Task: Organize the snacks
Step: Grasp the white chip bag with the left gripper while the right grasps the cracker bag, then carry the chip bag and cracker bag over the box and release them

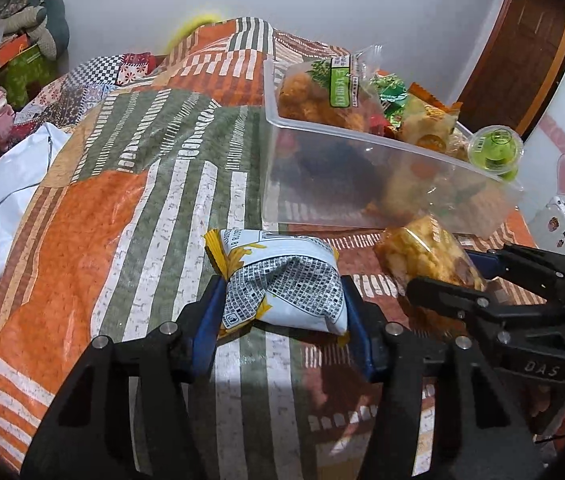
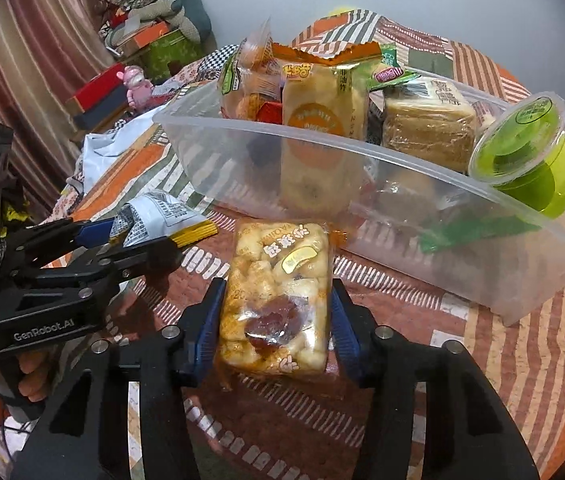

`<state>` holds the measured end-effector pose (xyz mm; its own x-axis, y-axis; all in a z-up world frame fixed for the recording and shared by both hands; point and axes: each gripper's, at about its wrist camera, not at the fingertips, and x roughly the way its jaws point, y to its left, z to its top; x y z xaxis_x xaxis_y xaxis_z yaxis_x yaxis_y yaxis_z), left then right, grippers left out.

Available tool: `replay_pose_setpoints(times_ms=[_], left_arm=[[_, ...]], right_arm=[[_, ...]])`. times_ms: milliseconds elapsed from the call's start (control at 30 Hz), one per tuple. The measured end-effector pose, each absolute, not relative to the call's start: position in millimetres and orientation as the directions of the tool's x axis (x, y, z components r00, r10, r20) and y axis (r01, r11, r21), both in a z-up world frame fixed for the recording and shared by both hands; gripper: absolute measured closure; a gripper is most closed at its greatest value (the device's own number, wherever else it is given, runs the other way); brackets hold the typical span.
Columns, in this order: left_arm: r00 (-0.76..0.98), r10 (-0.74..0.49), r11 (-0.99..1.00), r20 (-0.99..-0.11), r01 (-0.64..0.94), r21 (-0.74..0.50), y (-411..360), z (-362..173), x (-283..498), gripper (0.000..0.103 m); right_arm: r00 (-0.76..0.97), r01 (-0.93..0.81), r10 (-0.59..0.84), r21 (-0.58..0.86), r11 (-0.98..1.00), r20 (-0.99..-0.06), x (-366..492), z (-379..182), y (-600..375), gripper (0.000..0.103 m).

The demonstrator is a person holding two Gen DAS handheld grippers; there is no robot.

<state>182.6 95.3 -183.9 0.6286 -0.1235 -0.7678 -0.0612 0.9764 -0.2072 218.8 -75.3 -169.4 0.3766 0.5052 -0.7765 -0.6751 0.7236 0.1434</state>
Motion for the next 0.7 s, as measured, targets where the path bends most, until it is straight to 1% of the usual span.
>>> replay_pose_setpoints(times_ms=[100,400,700], left_arm=[[0.638,-0.124,0.976,-0.760,-0.061,-0.210,94.3,-179.3,177.2,0.048],[0.689,-0.117,0.975,-0.716,-0.057,-0.214,87.4,-147.1,165.0,0.048],[0.748,-0.120,0.979,-0.653,-0.019,-0.203,70.9,-106.0,154.2,0.048]], right_arm=[[0.394,-0.679,0.510,0.132,0.722,-0.765,214.7,-164.5,-77.5,0.061],[0.441,-0.669,0.541,0.139,0.730,-0.716,206.2,-142.7,-94.7,0.061],[0.517,-0.651,0.574,0.144,0.746,-0.635,197.1,-106.7,-116.5,0.061]])
